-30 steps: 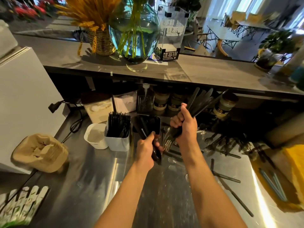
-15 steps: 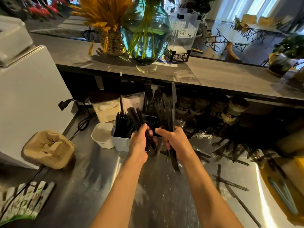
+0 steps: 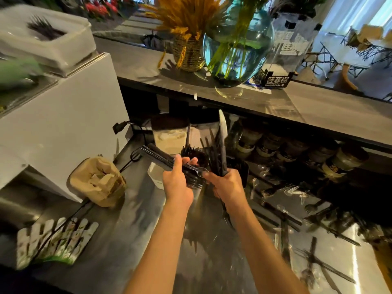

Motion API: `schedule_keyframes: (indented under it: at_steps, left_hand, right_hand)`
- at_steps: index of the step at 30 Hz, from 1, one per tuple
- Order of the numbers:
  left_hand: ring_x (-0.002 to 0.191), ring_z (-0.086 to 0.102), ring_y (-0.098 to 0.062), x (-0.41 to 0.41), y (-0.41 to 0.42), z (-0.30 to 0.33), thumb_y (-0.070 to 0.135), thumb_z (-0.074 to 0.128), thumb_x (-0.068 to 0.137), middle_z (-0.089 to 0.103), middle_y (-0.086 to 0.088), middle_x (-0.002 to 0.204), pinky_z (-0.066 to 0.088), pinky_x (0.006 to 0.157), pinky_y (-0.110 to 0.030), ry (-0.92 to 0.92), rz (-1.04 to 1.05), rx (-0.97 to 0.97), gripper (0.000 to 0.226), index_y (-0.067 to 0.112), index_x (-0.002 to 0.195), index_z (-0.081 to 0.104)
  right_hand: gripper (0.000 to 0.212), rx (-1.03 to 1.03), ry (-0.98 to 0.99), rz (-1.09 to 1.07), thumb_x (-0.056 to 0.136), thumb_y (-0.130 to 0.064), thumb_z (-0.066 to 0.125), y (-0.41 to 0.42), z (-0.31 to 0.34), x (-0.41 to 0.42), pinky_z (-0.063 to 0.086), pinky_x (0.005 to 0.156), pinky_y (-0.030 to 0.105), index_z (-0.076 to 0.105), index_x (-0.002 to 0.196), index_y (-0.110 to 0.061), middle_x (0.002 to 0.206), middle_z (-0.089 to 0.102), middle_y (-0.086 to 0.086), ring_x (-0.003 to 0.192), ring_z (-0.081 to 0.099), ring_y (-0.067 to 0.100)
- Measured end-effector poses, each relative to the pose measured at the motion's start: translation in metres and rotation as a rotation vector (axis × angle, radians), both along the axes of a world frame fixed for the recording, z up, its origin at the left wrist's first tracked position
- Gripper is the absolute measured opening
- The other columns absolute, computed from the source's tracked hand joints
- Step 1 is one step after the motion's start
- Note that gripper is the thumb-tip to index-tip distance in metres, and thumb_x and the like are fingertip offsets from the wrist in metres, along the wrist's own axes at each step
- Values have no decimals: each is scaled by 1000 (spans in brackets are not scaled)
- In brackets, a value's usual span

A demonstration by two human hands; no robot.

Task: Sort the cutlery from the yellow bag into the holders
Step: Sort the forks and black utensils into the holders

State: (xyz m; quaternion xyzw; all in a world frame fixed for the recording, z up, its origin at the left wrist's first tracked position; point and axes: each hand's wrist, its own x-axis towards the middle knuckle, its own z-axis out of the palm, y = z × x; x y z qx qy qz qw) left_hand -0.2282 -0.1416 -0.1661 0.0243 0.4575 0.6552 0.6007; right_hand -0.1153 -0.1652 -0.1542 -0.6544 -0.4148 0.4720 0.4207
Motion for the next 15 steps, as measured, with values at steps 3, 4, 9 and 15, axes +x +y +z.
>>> schedule_keyframes:
  at_steps: [3,4,9,15]
  left_hand:
    - [67,73,-16,-19,7,0,24,52,104,70,-7,78,61,72,-43,130,40,-9,22,4,96,55]
    - [62,71,-14,-25,9,1,23,52,103,71,-5,72,60,73,-44,177,50,-28,22,5,92,55]
    - [58,63,-22,-70,21,-18,33,66,90,66,-10,71,53,60,-40,298,77,-193,29,7,95,54]
    - [39,40,-15,-107,29,-40,26,55,101,39,2,52,38,47,-30,340,-50,-193,22,10,91,66]
  right_hand:
    - [21,13,50,-69,85,-12,77,11,-9,-14,37,46,19,68,67,-19,47,57,-10,40,49,-1]
    - [19,17,75,-92,85,-12,77,15,-12,-19,37,45,18,69,69,-18,47,58,-11,40,49,-1]
    - [14,64,-44,-170,84,-14,79,46,-18,-29,43,51,26,71,73,-10,56,65,-4,47,55,2]
    - [11,2,-473,80,83,-17,74,98,-19,-63,36,41,16,69,78,-8,66,62,0,58,58,12]
